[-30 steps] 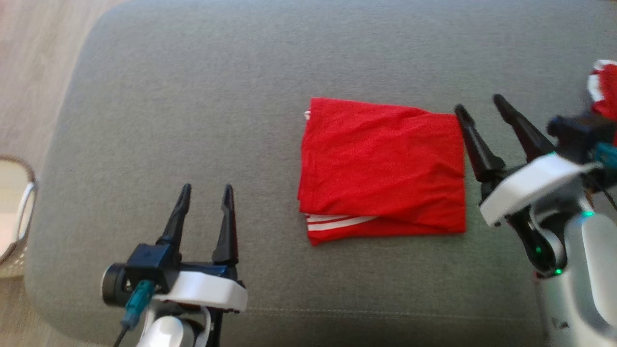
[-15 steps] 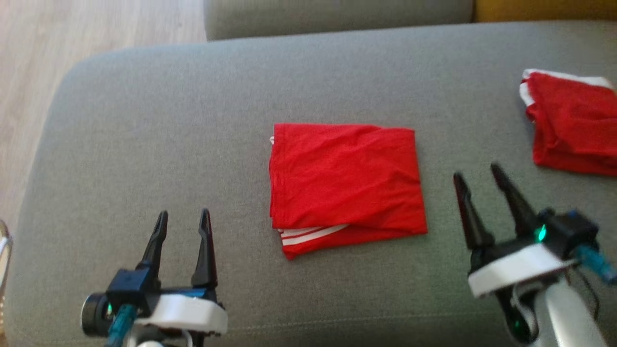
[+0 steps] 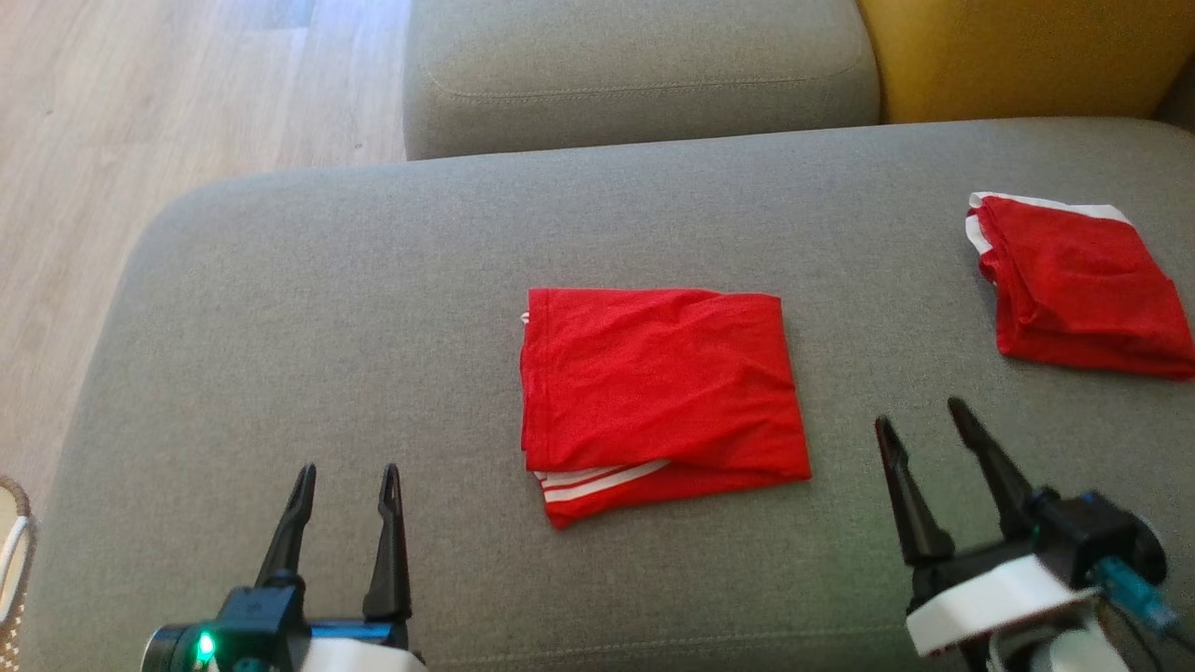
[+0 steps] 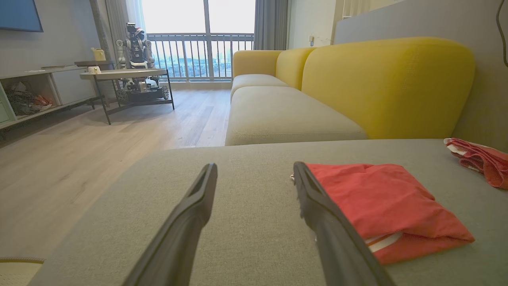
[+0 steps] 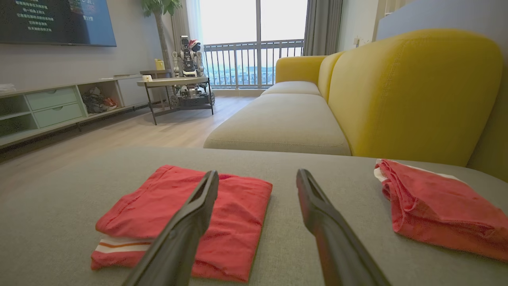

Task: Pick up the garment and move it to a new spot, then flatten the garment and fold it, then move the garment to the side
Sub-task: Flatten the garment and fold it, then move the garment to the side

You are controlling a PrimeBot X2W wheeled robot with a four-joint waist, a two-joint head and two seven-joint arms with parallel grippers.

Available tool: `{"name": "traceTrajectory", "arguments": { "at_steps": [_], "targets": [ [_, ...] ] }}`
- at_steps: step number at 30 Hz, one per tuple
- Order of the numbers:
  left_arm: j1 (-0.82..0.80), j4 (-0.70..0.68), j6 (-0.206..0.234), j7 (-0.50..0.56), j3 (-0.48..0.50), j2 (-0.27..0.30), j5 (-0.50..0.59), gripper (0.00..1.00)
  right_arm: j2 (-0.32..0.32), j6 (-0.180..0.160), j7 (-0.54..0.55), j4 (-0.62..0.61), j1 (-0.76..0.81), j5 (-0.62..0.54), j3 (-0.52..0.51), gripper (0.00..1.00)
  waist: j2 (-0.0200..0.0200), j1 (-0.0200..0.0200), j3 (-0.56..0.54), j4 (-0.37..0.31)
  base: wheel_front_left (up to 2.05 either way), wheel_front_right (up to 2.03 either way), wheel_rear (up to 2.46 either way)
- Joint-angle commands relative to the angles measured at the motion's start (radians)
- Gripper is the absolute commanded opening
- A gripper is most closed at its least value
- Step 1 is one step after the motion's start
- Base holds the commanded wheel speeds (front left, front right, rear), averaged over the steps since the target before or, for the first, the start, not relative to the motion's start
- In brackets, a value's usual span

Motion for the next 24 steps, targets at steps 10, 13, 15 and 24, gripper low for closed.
{"name": "traceTrajectory", "arguments": {
  "at_steps": [10, 13, 15, 24],
  "targets": [
    [-0.016, -0.009, -0.037, -0.012, 0.069, -0.033, 0.059, 1.0, 0.0, 0.0, -0.009, -0.031, 0.006, 0.017, 0.027, 1.0, 0.0, 0.0001, -0.004, 0.011, 0.0, 0.0, 0.0],
    [-0.014, -0.005, -0.038, -0.012, 0.07, -0.037, 0.07, 1.0, 0.0, 0.0, -0.009, -0.03, 0.006, 0.02, 0.023, 1.0, 0.0, 0.0001, -0.003, 0.014, 0.0, 0.0, 0.0],
    [-0.014, -0.002, -0.039, -0.012, 0.07, -0.041, 0.079, 1.0, 0.0, 0.0, -0.009, -0.027, 0.006, 0.021, 0.02, 1.0, 0.0, 0.0001, -0.003, 0.019, 0.0, 0.0, 0.0],
    [-0.019, 0.007, -0.051, -0.012, 0.063, -0.056, 0.096, 1.0, 0.0, 0.0, -0.009, 0.027, -0.013, 0.05, 0.019, 1.0, 0.0, 0.0001, 0.007, 0.054, 0.0, 0.0, 0.0]
  ]
}}
